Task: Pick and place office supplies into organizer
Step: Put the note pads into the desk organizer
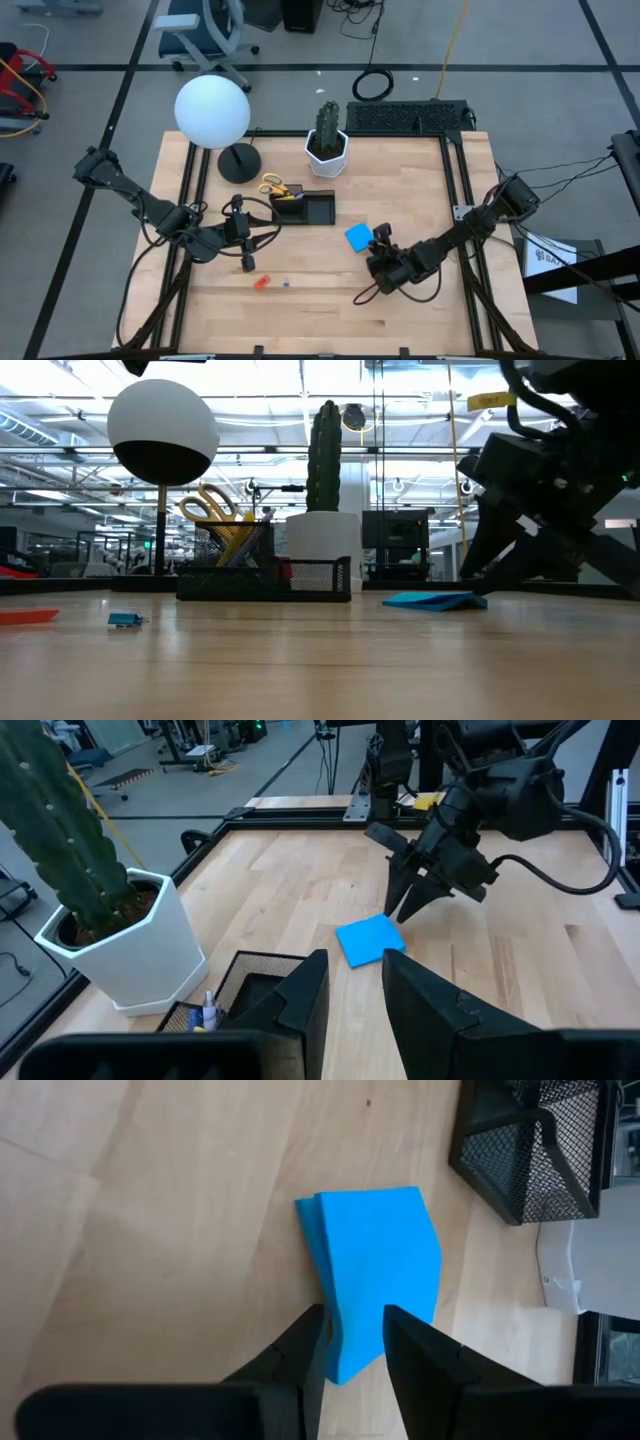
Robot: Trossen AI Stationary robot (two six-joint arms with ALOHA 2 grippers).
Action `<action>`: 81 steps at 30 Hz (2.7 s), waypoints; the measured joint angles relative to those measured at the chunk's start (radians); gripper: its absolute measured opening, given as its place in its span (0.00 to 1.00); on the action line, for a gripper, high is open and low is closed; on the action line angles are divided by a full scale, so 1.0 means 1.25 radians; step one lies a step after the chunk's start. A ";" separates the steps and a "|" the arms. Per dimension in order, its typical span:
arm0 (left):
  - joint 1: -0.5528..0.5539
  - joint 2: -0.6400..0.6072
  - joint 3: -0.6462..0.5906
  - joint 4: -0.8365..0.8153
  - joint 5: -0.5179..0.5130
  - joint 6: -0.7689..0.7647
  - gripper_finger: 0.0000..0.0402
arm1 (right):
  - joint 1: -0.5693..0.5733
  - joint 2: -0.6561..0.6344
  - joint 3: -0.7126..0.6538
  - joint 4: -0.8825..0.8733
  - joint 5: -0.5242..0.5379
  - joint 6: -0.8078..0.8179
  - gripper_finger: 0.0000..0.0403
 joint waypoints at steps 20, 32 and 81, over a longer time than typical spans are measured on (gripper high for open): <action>0.000 0.000 0.000 0.000 0.000 -0.002 0.26 | -0.055 -0.001 -0.068 0.157 -0.059 -0.058 0.23; 0.006 0.000 0.000 0.000 0.000 -0.004 0.26 | -0.110 -0.003 -0.113 0.206 -0.092 -0.053 0.02; 0.006 0.000 0.000 0.001 0.000 -0.003 0.26 | -0.121 0.021 0.218 0.130 0.148 -0.228 0.00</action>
